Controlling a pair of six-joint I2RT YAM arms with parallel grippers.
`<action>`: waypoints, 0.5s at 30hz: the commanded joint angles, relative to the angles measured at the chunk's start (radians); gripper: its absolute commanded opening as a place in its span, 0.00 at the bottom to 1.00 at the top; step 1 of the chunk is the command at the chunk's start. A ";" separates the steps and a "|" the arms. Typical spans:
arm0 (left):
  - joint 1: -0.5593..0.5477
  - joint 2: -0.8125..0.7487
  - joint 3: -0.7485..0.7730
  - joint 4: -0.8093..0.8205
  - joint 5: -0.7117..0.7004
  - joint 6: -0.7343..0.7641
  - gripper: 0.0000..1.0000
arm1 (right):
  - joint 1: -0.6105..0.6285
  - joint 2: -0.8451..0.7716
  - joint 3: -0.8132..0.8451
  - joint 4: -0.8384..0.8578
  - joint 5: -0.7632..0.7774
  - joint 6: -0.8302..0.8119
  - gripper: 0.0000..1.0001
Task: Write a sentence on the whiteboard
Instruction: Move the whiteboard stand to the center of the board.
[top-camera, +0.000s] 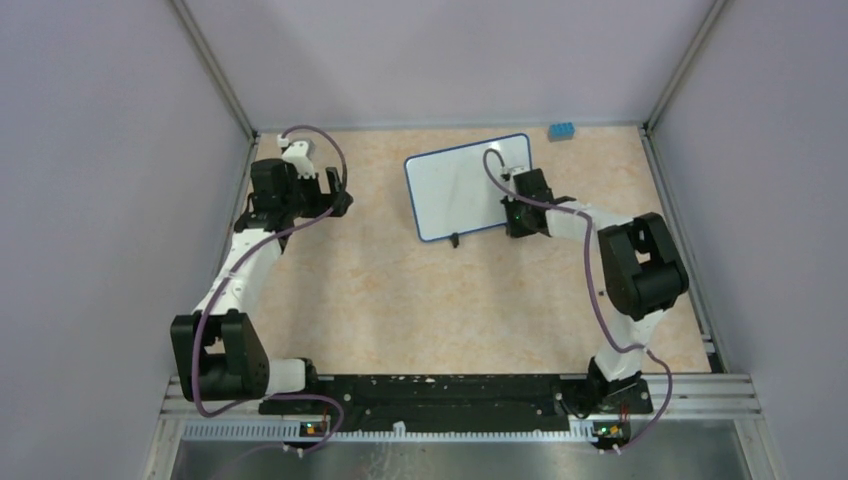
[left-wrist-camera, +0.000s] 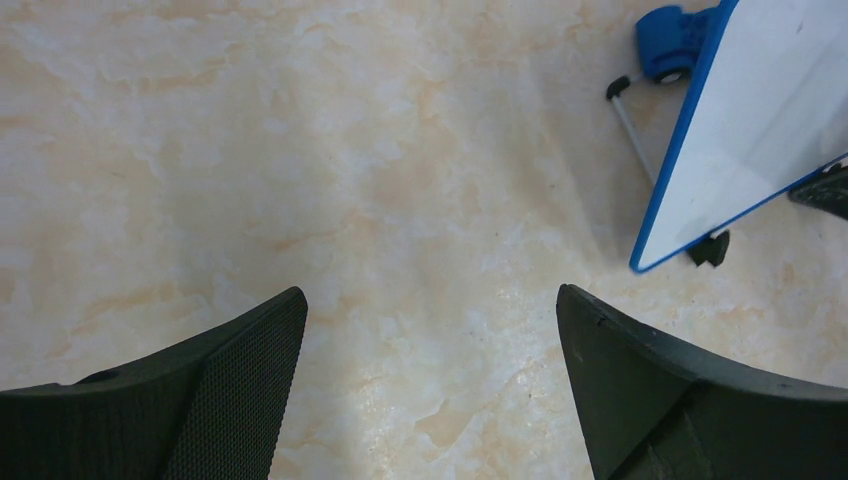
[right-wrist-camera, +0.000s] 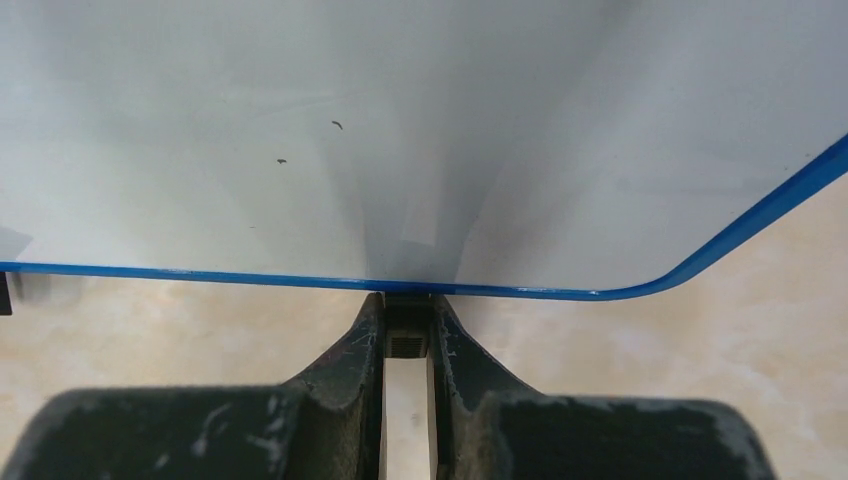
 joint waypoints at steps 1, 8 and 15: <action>0.008 -0.054 0.052 -0.003 0.048 -0.004 0.99 | 0.112 -0.081 -0.035 -0.020 -0.044 -0.008 0.00; 0.009 -0.065 0.065 -0.014 0.063 -0.005 0.99 | 0.263 -0.078 -0.041 -0.003 0.005 0.038 0.00; 0.010 -0.068 0.066 -0.013 0.070 -0.005 0.99 | 0.342 -0.080 -0.055 -0.017 0.036 0.086 0.00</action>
